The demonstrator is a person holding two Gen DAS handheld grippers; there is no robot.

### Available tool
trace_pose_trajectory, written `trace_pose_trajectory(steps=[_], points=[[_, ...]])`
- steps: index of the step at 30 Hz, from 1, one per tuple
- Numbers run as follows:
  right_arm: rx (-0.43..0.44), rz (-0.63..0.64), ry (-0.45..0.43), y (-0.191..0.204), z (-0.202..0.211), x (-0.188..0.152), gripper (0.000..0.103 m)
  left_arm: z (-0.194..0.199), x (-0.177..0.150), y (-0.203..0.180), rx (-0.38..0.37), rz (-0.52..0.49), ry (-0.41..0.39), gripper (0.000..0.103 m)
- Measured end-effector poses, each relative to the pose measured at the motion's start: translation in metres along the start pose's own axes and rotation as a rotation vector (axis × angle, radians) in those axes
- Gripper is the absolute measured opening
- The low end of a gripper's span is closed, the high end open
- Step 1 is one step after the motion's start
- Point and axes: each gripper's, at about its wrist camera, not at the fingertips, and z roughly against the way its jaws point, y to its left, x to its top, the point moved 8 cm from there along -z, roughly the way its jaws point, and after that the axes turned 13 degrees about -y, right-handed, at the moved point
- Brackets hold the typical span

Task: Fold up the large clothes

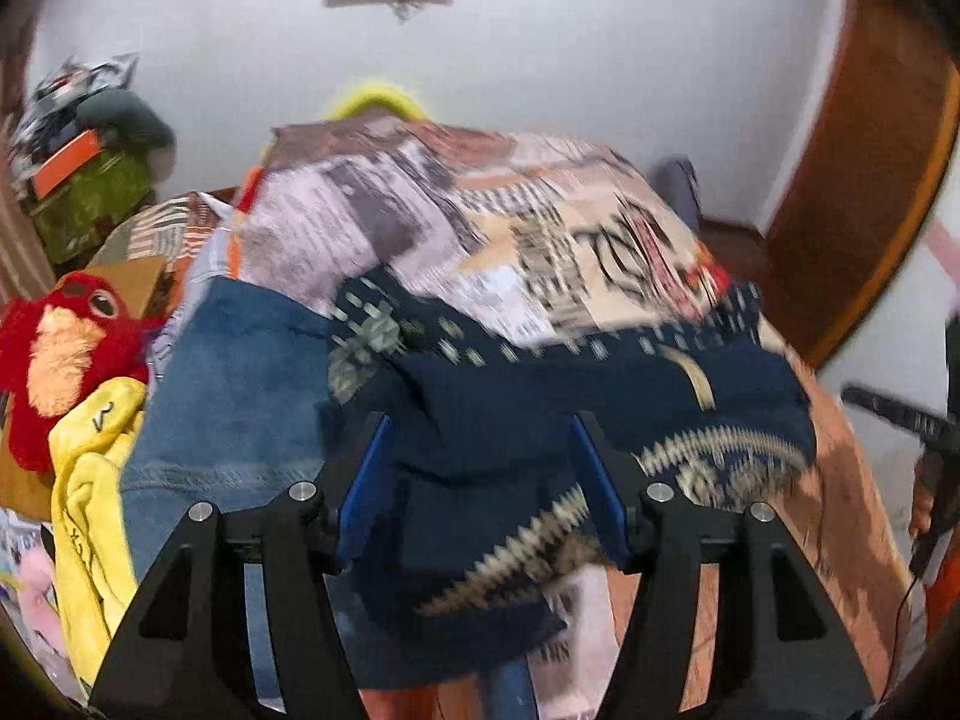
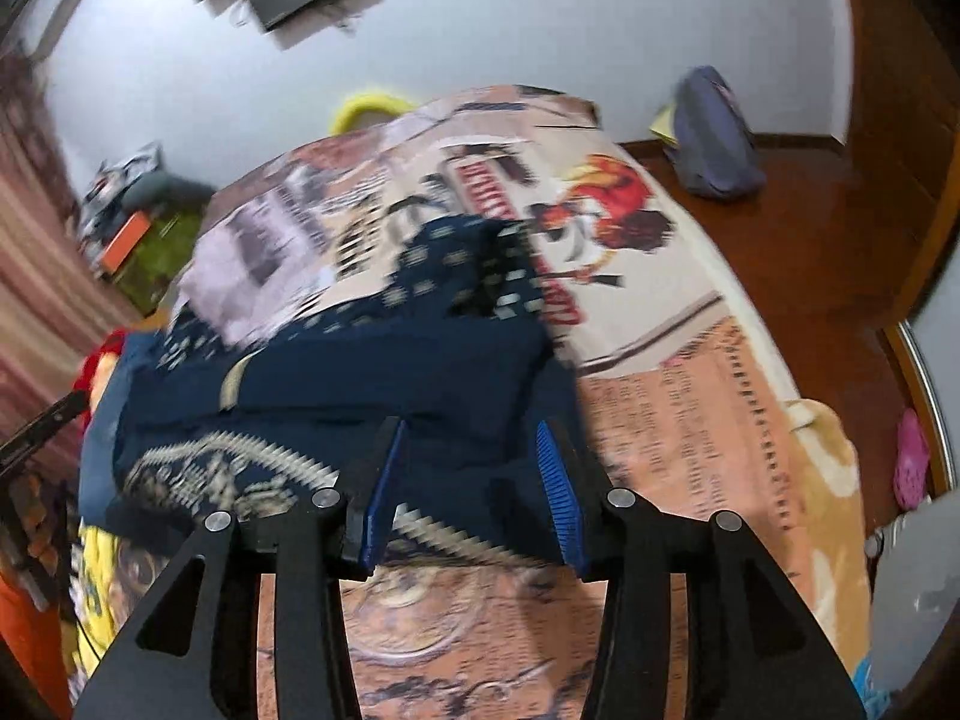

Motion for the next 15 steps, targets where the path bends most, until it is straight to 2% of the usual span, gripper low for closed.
trace_pose_trajectory(steps=[5, 8, 12, 15], points=[[0.023, 0.038, 0.053, 0.030, -0.038, -0.018, 0.041, -0.037, -0.038, -0.031, -0.014, -0.089, 0.103, 0.060], [0.031, 0.055, 0.103, 0.039, -0.065, -0.026, 0.041, -0.066, -0.047, -0.037, 0.004, -0.139, 0.146, 0.060], [0.007, 0.058, 0.168, 0.040, -0.101, -0.012, 0.041, -0.101, -0.034, -0.039, 0.021, -0.231, 0.167, 0.060], [-0.020, 0.073, 0.131, 0.041, -0.114, 0.016, 0.041, -0.124, -0.005, -0.025, 0.087, -0.214, 0.165, 0.060]])
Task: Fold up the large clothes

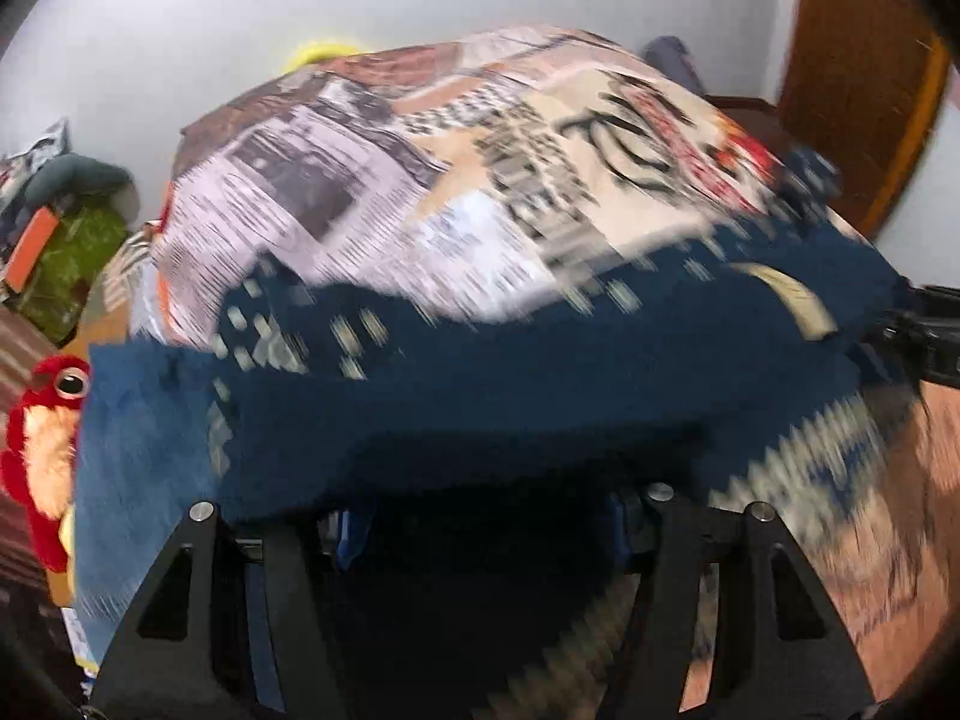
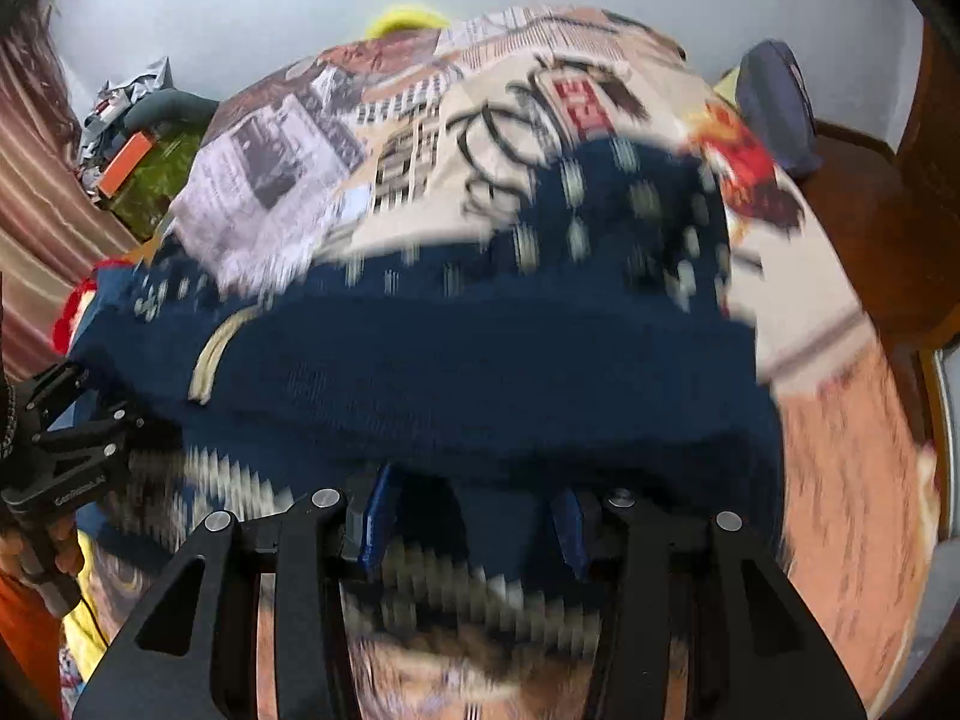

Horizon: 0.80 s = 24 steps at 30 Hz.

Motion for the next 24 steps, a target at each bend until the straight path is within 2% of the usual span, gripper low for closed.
trace_pose_trajectory(steps=[2, 4, 6, 9, 17, 19, 23, 24], points=[[-0.085, 0.000, -0.076, -0.007, 0.002, 0.028, 0.041, -0.005, 0.022, 0.019, 0.056, 0.044, -0.020, 0.060], [-0.136, -0.034, -0.148, -0.012, 0.012, 0.047, 0.041, 0.004, 0.044, 0.039, 0.097, 0.123, -0.087, 0.060], [-0.085, -0.067, -0.173, -0.007, 0.022, 0.051, 0.041, 0.019, 0.057, 0.051, 0.110, 0.177, -0.149, 0.060], [-0.054, -0.064, -0.163, -0.002, 0.031, 0.037, 0.041, 0.037, 0.057, 0.054, 0.072, 0.196, -0.182, 0.061], [-0.049, 0.063, -0.100, 0.018, 0.048, -0.012, 0.041, 0.067, 0.005, 0.038, 0.001, 0.191, -0.133, 0.069], [-0.041, 0.083, -0.091, 0.021, 0.057, -0.023, 0.041, 0.077, -0.011, 0.035, -0.032, 0.222, -0.117, 0.072], [-0.044, 0.121, -0.099, 0.028, 0.079, -0.038, 0.041, 0.103, -0.041, 0.031, -0.140, 0.334, -0.097, 0.073], [-0.042, 0.127, -0.102, 0.030, 0.084, -0.041, 0.041, 0.107, -0.046, 0.030, -0.147, 0.350, -0.094, 0.073]])
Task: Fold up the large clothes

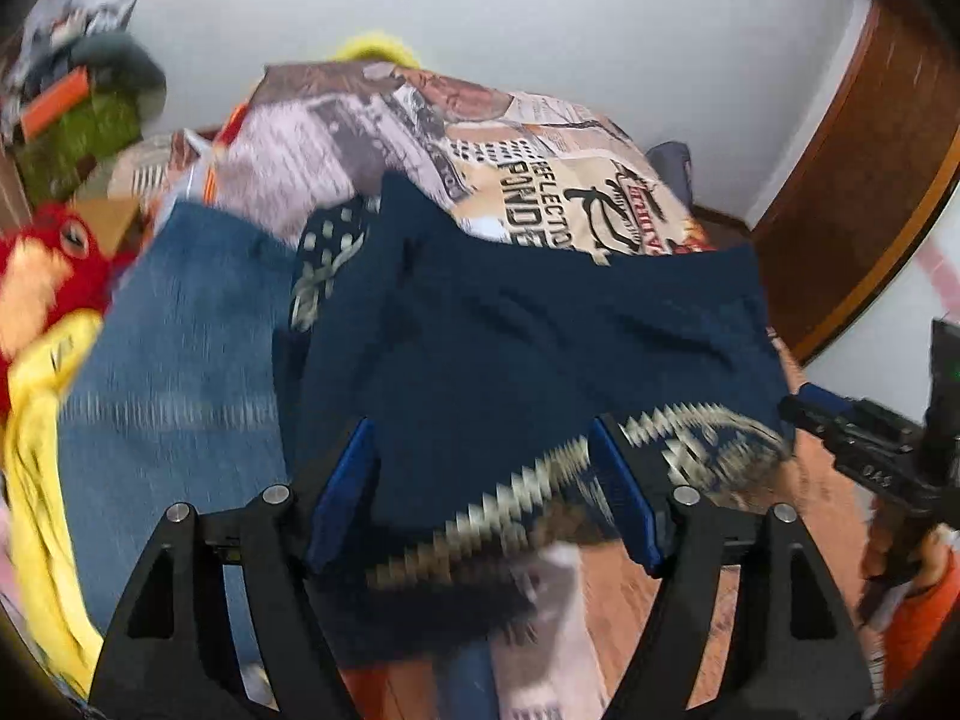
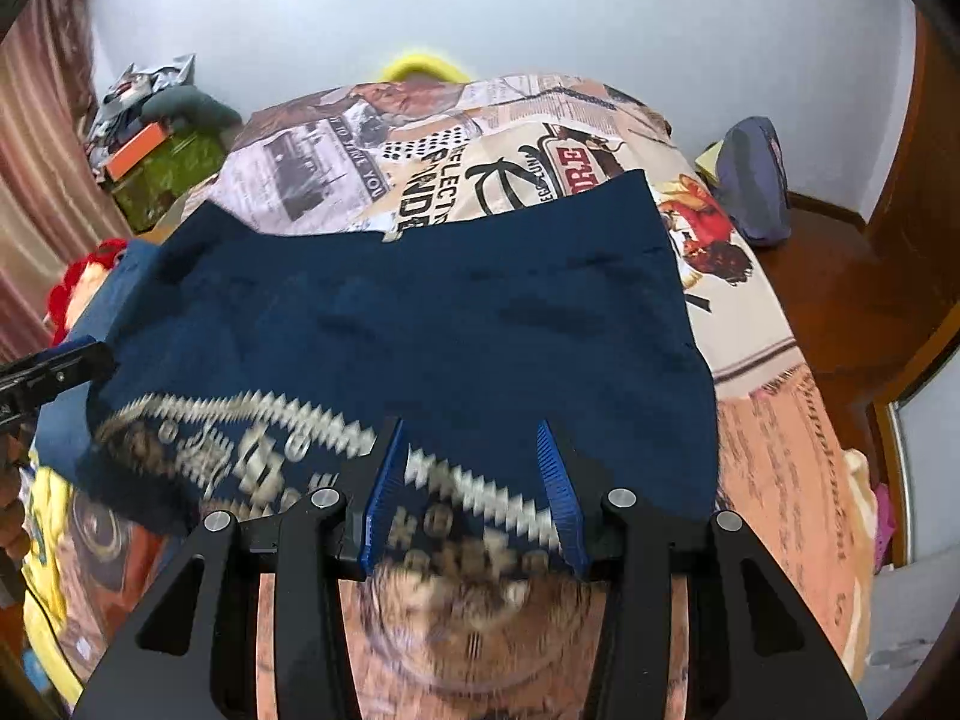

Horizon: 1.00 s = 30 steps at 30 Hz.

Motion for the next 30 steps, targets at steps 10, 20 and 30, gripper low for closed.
trace_pose_trajectory(steps=[10, 20, 30], points=[[0.008, -0.017, -0.016, 0.016, 0.032, -0.018, 0.053, 0.044, -0.052, 0.015, -0.110, 0.252, -0.006, 0.083], [0.007, -0.022, 0.010, 0.025, 0.032, -0.031, 0.053, 0.001, -0.061, 0.028, -0.267, 0.592, 0.019, 0.083], [-0.012, -0.036, 0.040, 0.029, 0.012, -0.028, 0.054, -0.034, -0.039, 0.029, -0.126, 0.603, -0.031, 0.082]])
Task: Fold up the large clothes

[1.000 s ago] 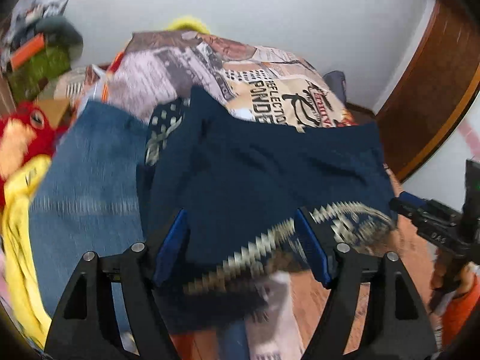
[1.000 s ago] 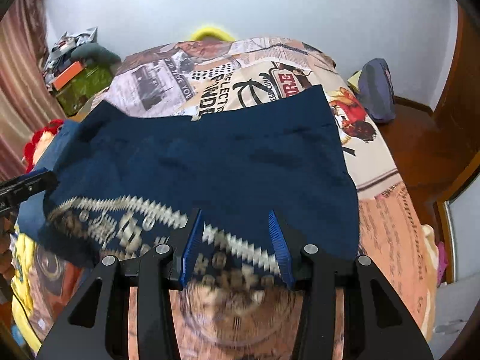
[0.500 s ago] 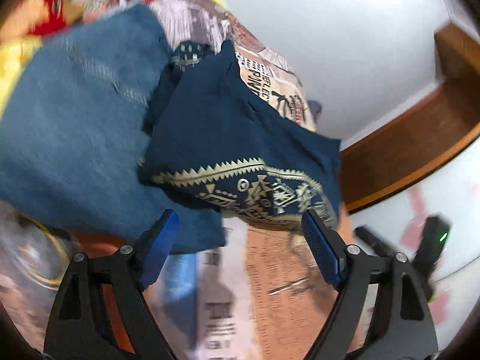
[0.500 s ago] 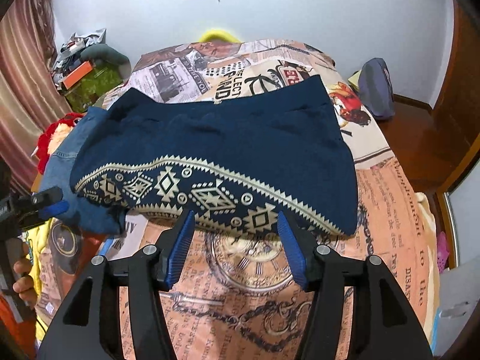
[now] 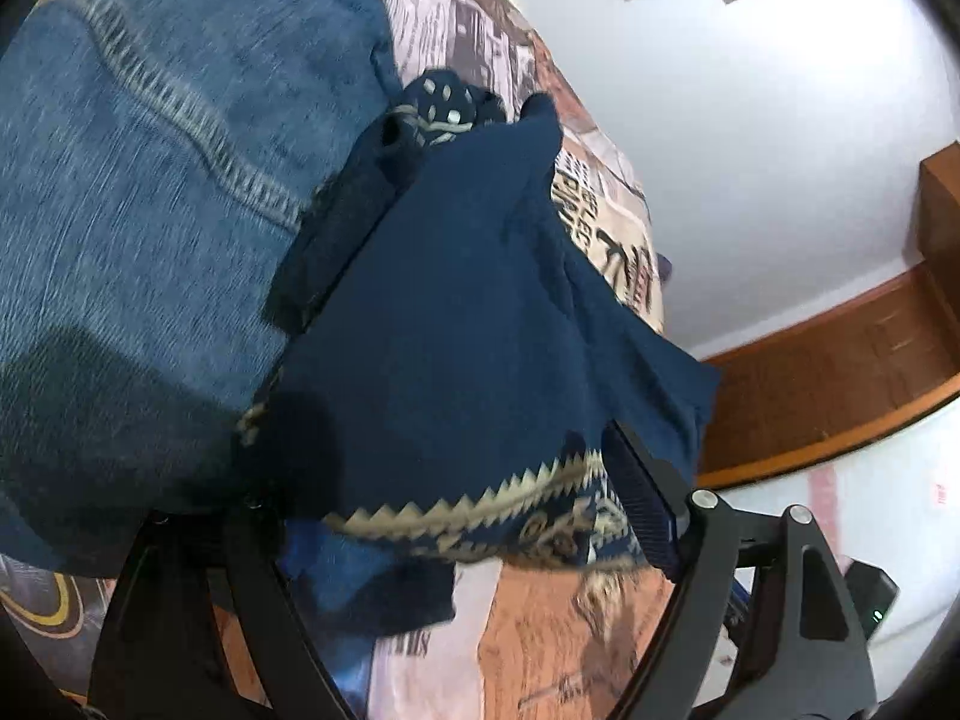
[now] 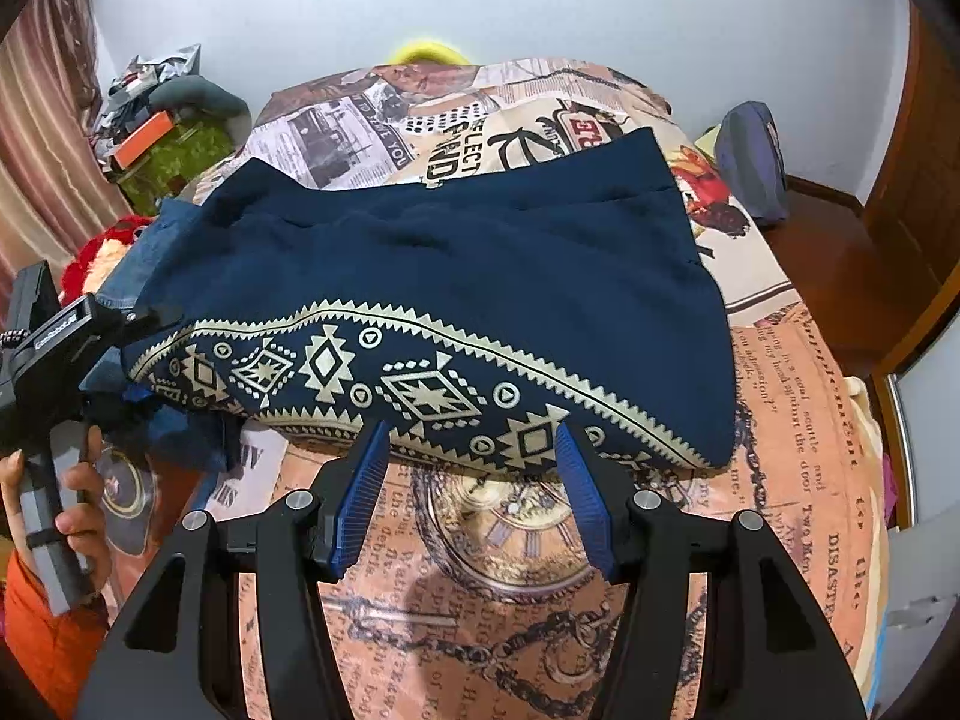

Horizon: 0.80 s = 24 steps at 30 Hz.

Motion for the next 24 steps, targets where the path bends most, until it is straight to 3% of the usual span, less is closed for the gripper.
trace_pose_trajectory(steps=[2, 4, 5, 9, 17, 24], points=[[-0.004, 0.000, 0.003, 0.004, -0.003, 0.000, 0.054, -0.001, 0.003, -0.008, 0.054, -0.040, -0.057, 0.069], [-0.010, 0.004, 0.007, 0.009, -0.004, 0.001, 0.054, -0.004, 0.006, -0.014, 0.127, -0.091, -0.088, 0.028], [-0.013, 0.010, 0.012, 0.012, -0.005, 0.002, 0.054, -0.004, 0.009, -0.014, 0.175, -0.115, -0.116, 0.021], [-0.026, 0.050, 0.022, 0.025, -0.006, 0.010, 0.054, 0.016, 0.016, -0.034, 0.203, -0.225, -0.202, 0.015], [0.009, 0.096, -0.027, 0.067, -0.020, 0.038, 0.054, 0.087, 0.049, -0.084, 0.132, -0.396, -0.381, 0.014], [0.155, 0.108, 0.100, 0.122, -0.065, -0.002, 0.059, 0.119, 0.061, -0.076, 0.130, -0.429, -0.442, 0.014]])
